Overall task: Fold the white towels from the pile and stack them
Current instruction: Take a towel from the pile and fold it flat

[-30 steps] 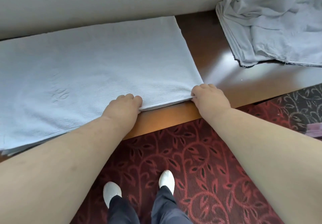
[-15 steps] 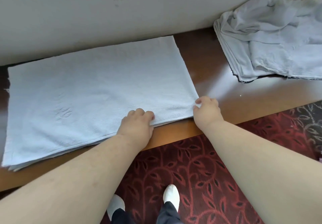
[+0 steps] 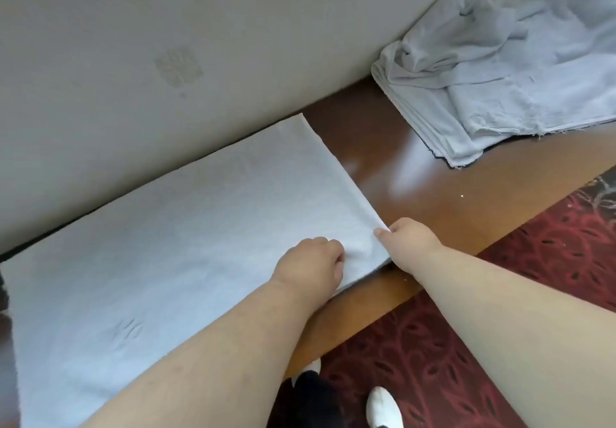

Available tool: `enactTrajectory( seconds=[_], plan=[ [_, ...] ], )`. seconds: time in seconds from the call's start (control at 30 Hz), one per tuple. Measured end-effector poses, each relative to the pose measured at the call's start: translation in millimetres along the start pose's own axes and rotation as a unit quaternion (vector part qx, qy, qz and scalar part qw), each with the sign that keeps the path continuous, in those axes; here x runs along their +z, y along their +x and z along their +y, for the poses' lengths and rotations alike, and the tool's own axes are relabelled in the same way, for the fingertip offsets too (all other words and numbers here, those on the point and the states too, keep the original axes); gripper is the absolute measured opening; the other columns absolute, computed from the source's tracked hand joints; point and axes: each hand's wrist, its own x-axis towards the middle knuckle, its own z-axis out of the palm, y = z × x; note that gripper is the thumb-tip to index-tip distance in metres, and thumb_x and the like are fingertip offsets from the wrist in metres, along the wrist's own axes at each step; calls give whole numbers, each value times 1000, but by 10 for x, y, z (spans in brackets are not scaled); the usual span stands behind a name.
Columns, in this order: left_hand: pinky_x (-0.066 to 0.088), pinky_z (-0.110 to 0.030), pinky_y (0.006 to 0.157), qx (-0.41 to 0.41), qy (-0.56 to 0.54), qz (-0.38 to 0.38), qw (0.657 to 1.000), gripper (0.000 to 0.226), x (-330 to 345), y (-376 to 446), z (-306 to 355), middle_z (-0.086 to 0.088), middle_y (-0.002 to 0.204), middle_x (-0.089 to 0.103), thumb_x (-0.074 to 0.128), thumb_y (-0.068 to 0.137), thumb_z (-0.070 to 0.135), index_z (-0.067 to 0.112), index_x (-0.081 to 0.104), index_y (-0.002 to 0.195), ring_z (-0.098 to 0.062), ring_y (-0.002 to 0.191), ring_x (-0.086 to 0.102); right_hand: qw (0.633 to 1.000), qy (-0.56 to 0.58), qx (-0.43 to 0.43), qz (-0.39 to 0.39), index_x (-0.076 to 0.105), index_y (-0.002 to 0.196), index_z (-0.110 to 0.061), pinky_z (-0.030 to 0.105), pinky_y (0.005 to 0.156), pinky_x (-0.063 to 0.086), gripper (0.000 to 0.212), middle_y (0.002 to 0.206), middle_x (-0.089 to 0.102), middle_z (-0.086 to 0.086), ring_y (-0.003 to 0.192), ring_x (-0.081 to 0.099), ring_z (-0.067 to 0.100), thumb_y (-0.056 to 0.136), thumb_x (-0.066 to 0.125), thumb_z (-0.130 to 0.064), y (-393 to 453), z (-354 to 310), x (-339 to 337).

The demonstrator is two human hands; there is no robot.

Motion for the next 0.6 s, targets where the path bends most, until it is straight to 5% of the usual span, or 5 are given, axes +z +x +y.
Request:
enactTrajectory(
  seconds=[0.2, 0.37, 0.53, 0.6],
  plan=[
    [49, -35, 65, 69, 24, 3, 997, 16, -312, 656, -139, 8, 87, 55, 41, 92, 31, 28, 56, 89, -18, 82, 52, 998, 55, 12, 33, 51, 91, -24, 28, 52, 37, 21, 84, 60, -1, 70, 57, 15, 94, 57, -44, -126, 14, 61],
    [52, -32, 71, 34, 17, 1, 999, 17, -733, 1408, -437, 10, 94, 60, 45, 91, 30, 31, 62, 94, -17, 86, 57, 993, 80, 28, 80, 50, 87, -28, 28, 51, 37, 17, 77, 62, -2, 64, 58, 15, 93, 58, -42, -204, 26, 136],
    [40, -28, 61, -38, 32, 12, 999, 16, -1101, 2040, -745, 5, 77, 57, 44, 85, 16, 20, 58, 77, -22, 69, 48, 992, 98, 41, 74, 53, 88, -32, 28, 57, 46, 14, 79, 64, -6, 70, 60, 10, 93, 61, -42, -204, 82, 121],
    [42, -28, 70, -45, 22, 7, 999, 19, -1196, 2232, -782, 1, 89, 55, 44, 90, 12, 23, 57, 82, -23, 77, 46, 989, 114, 54, 78, 54, 87, -33, 28, 58, 48, 14, 80, 64, -6, 70, 61, 9, 92, 63, -42, -176, 84, 106]
  ],
)
